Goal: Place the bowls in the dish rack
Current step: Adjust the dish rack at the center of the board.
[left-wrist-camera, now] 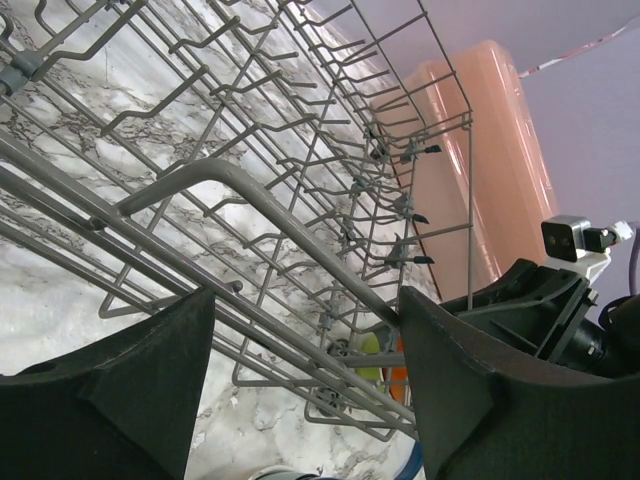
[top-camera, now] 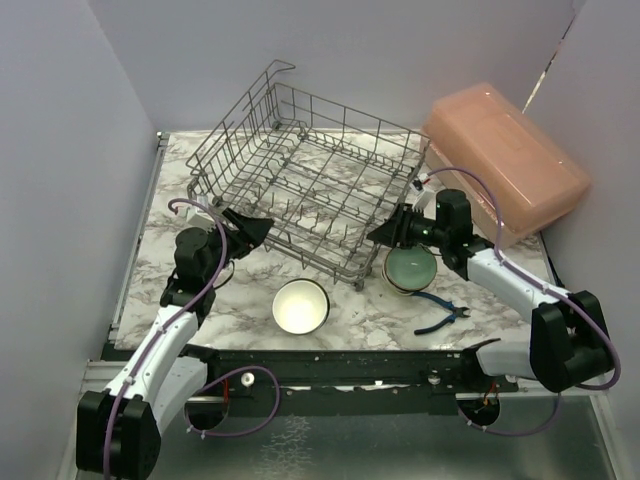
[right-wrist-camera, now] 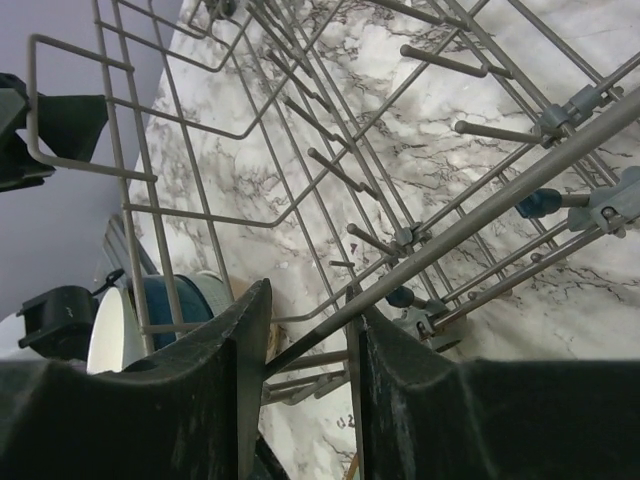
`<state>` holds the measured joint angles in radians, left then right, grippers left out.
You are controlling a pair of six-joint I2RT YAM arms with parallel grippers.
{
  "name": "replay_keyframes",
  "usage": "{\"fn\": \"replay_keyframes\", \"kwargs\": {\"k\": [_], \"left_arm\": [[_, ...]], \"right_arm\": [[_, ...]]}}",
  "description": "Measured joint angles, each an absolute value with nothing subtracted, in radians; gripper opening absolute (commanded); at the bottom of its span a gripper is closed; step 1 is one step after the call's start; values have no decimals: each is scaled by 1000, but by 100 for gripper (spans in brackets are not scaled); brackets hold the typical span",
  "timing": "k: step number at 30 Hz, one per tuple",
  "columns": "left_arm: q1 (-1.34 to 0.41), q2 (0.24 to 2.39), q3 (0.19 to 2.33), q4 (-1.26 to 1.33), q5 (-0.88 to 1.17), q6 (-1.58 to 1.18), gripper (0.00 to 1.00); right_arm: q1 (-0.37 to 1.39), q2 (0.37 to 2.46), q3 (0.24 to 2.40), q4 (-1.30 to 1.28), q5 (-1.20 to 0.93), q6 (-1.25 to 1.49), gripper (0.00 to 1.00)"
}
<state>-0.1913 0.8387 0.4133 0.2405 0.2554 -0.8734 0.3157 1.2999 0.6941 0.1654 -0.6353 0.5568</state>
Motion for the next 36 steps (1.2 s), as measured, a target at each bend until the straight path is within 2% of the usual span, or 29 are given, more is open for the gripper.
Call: {"fn": "replay_keyframes", "kwargs": {"k": [6,13,24,26,28,30,31,33,36], "left_arm": [[-190,870,448,213,250,-871,54],[-190,923,560,61,234,-808,53],[-198,1027,661,5,157,-712,51],[-198,1031,666,-3,151,-712,53],[-199,1032,668,-6,149,-709,60],[-199,1032,668,-6,149,-689,81],[-199,1032,668,-8,146,-682,89],[-199,1028,681,-7,141,-652,98],[-203,1000,685,-33,132,-623,99]], "right_arm": [[357,1302,706,127,-570,570,27],[384,1299,714,117,-521,591,20],[462,1298,714,108,-532,636,22],[466,1298,722,91,-523,630,25],[473,1298,748,39,-500,612,29],[484,1298,779,-25,-467,593,35],[488,1298,795,-57,-454,580,41],[500,1298,825,-110,-433,537,55],[509,1287,851,-136,-416,496,75]]}}
